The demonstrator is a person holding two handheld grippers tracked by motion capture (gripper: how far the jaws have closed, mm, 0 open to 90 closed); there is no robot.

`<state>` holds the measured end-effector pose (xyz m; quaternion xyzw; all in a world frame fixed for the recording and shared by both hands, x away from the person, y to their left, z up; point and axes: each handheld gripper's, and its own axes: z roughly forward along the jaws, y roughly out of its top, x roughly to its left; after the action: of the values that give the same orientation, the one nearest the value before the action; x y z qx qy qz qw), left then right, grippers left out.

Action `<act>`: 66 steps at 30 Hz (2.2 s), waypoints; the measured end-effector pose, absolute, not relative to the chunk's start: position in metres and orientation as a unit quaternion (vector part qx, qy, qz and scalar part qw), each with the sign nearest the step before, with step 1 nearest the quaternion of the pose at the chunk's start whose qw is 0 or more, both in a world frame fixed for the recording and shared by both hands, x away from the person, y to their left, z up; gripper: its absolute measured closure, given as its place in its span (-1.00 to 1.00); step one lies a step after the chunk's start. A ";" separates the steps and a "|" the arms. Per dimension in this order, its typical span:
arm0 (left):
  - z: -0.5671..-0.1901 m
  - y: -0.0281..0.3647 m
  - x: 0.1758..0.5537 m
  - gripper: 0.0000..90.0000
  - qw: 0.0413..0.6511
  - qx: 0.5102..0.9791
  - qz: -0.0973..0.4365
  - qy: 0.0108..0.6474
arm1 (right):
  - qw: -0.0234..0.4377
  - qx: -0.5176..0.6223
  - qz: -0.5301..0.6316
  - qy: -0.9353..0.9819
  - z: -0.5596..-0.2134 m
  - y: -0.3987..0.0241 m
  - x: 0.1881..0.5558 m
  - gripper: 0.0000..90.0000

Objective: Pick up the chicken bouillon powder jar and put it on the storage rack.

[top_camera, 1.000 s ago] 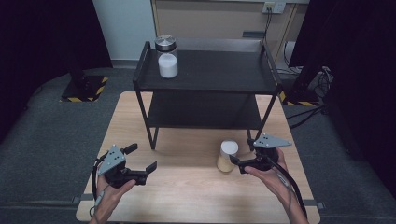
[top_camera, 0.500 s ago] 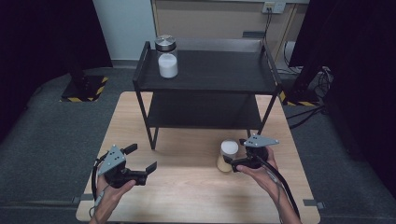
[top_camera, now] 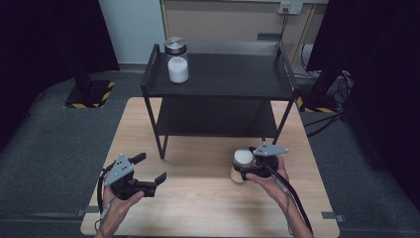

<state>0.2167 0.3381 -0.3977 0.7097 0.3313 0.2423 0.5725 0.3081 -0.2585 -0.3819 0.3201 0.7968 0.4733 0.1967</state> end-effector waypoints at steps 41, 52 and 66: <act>-0.397 0.336 0.218 -1.00 0.568 0.714 0.241 0.331 | 0.196 0.262 0.488 0.809 -0.288 -0.290 0.280 -0.25; -0.397 0.336 0.219 -1.00 0.568 0.714 0.240 0.332 | 0.196 0.248 0.506 0.802 -0.220 -0.302 0.273 -0.25; -0.398 0.338 0.215 -1.00 0.563 0.713 0.243 0.339 | 0.192 0.227 0.501 0.813 -0.131 -0.298 0.290 -0.25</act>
<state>0.2153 0.3375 -0.3976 0.7133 0.3389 0.2431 0.5632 0.2901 -0.2979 -0.1313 0.2272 0.8127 0.5012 0.1916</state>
